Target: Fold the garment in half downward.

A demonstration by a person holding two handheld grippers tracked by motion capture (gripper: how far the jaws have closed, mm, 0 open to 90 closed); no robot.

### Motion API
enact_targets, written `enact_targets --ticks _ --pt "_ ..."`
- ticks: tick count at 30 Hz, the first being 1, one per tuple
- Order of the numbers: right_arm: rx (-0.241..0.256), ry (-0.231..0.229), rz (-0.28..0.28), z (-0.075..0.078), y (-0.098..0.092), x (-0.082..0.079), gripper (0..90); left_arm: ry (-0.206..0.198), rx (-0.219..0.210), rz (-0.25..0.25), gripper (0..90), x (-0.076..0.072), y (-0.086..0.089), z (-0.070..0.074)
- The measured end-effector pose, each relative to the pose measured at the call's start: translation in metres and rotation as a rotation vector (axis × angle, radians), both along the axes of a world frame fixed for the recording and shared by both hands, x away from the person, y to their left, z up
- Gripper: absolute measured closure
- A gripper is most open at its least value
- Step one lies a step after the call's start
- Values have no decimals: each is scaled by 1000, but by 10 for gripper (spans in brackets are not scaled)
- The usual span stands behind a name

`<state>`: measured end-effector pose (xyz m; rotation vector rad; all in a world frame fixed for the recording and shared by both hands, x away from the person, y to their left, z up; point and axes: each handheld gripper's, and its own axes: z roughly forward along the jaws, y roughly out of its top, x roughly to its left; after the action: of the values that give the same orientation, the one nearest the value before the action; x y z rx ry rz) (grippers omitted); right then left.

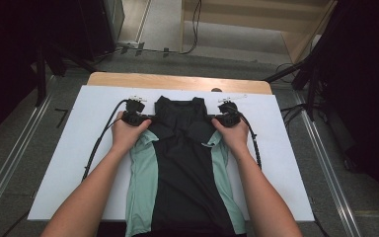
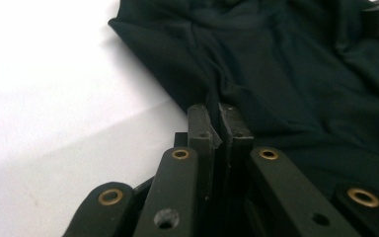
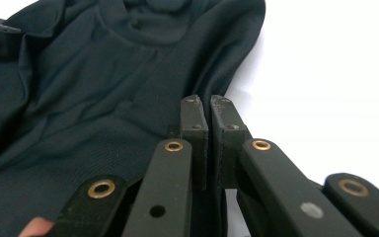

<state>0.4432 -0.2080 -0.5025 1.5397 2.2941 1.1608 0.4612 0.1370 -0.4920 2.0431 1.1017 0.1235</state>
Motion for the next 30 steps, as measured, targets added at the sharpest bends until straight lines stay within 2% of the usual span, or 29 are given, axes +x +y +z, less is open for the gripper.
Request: enact_targets --ticks 3,7,16,20,22,24,27,30 --pt "19 -50 -2 8 -3 -2 845 -24 -30 13 858 0 6 7" --pt "28 -66 3 12 -4 -3 845 -39 -50 18 860 1 9 13" --pt "21 -109 -10 18 -3 -3 847 -57 -53 44 862 6 8 16" --pt "24 -128 -12 29 -2 4 848 -81 -54 65 862 16 5 28" --pt "39 -142 -19 37 -3 9 849 -102 -48 74 862 23 3 38" --pt "25 -160 -21 47 -3 15 849 -126 -58 88 862 29 3 49" --pt "3 -217 -32 62 -6 20 849 -191 -91 89 861 35 6 66" --pt "47 -273 -47 70 -12 20 849 -248 -108 75 861 32 9 75"
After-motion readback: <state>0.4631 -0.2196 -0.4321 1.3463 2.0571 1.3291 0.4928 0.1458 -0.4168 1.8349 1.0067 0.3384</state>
